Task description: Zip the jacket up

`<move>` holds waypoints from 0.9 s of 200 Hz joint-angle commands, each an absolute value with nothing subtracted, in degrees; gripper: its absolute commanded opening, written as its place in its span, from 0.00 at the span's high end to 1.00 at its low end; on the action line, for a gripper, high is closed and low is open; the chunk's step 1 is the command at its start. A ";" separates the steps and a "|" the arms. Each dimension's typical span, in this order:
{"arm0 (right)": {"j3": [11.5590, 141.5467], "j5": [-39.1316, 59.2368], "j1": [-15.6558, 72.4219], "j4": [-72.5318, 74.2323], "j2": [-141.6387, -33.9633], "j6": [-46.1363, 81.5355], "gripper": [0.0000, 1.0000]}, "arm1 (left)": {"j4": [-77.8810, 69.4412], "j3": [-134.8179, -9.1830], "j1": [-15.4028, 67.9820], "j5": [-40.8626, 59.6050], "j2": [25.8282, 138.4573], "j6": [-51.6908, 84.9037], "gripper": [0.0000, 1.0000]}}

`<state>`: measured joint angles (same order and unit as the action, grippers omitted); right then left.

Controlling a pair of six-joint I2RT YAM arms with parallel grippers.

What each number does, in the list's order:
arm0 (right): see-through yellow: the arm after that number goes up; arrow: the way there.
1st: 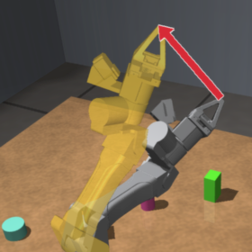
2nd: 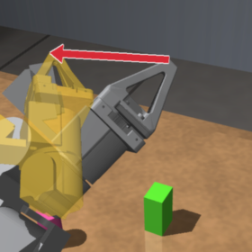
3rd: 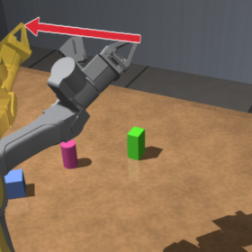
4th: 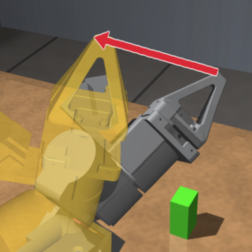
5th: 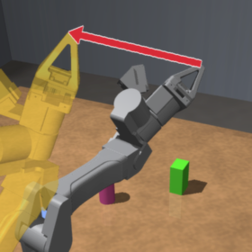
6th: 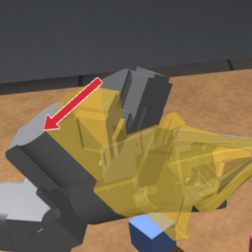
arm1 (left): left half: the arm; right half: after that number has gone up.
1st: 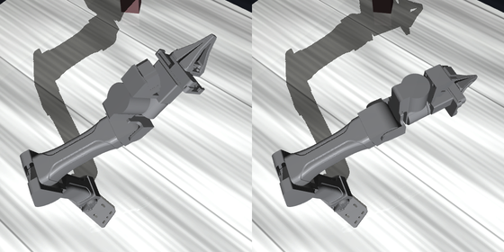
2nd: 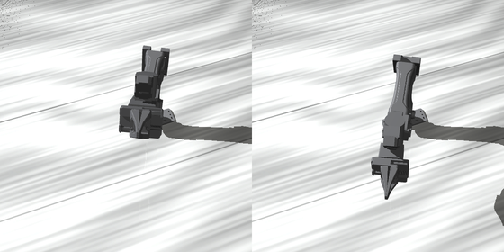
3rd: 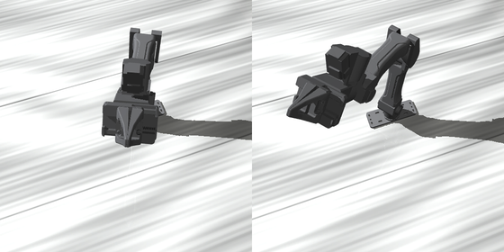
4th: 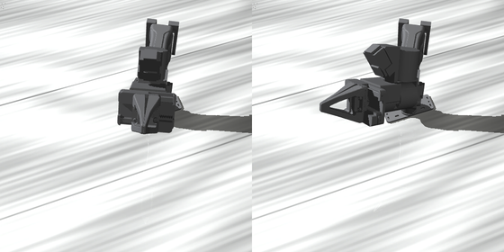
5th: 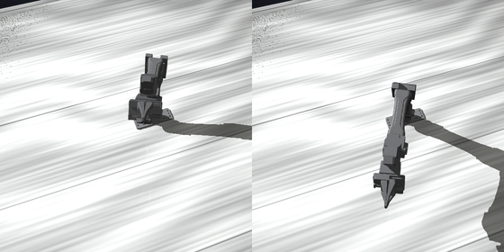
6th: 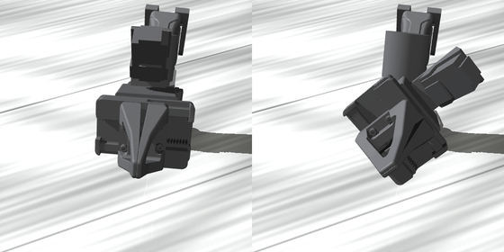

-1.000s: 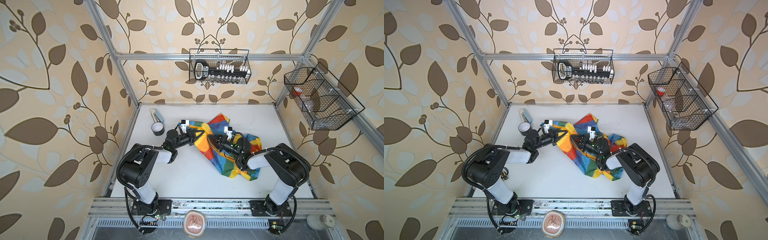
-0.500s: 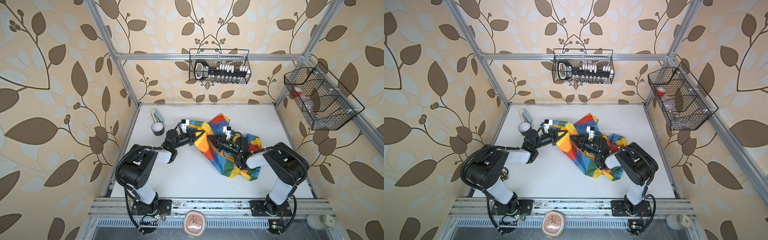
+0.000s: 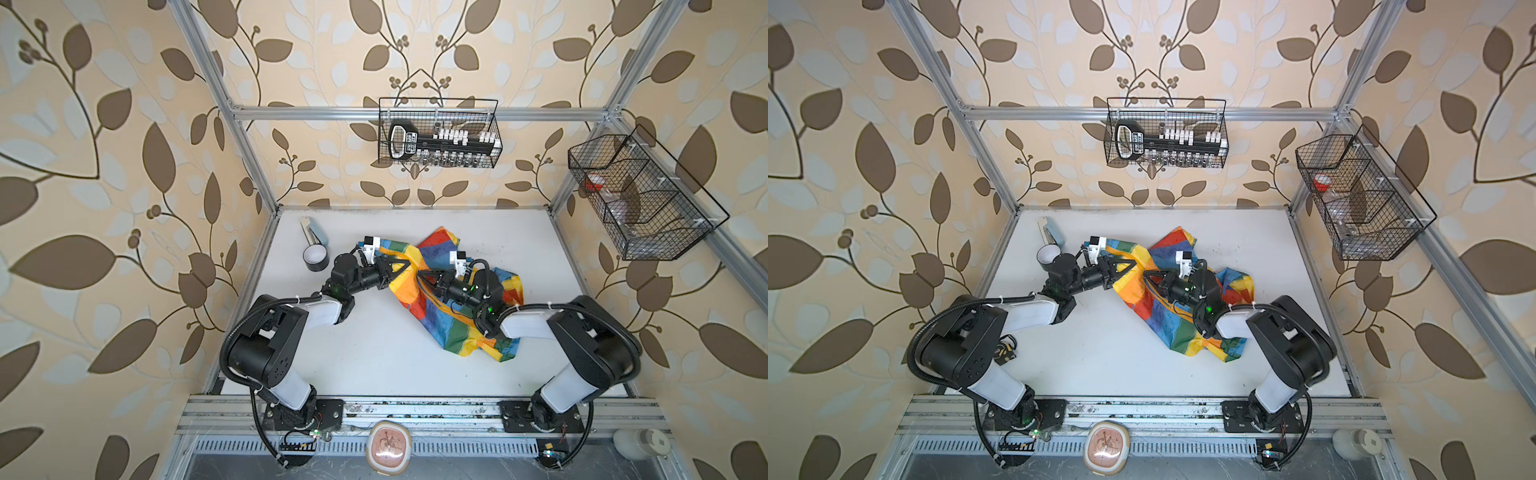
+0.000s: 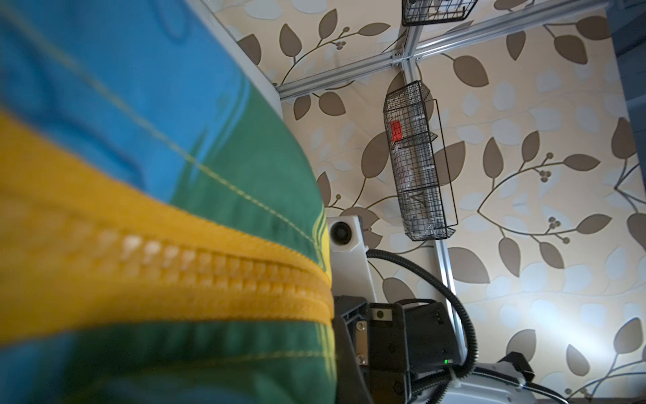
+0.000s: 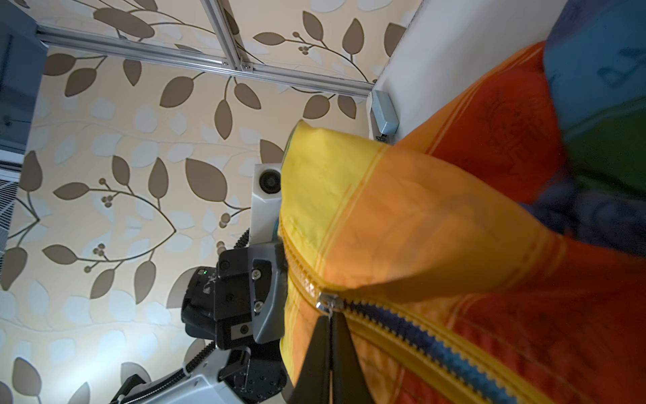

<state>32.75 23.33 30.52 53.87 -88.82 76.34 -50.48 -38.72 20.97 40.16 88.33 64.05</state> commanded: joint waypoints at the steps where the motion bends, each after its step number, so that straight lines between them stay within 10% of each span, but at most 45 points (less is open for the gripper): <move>1: 33.98 19.19 29.96 31.42 -81.66 64.33 1.00 | -42.65 -44.30 19.32 33.60 80.54 53.55 1.00; 95: 34.78 12.38 15.45 -2.69 -65.73 44.55 1.00 | -18.34 -45.01 9.73 10.60 68.79 41.80 1.00; 180: 35.82 14.98 10.47 -6.12 -66.11 40.40 1.00 | -8.66 -41.05 8.76 11.12 67.96 39.33 1.00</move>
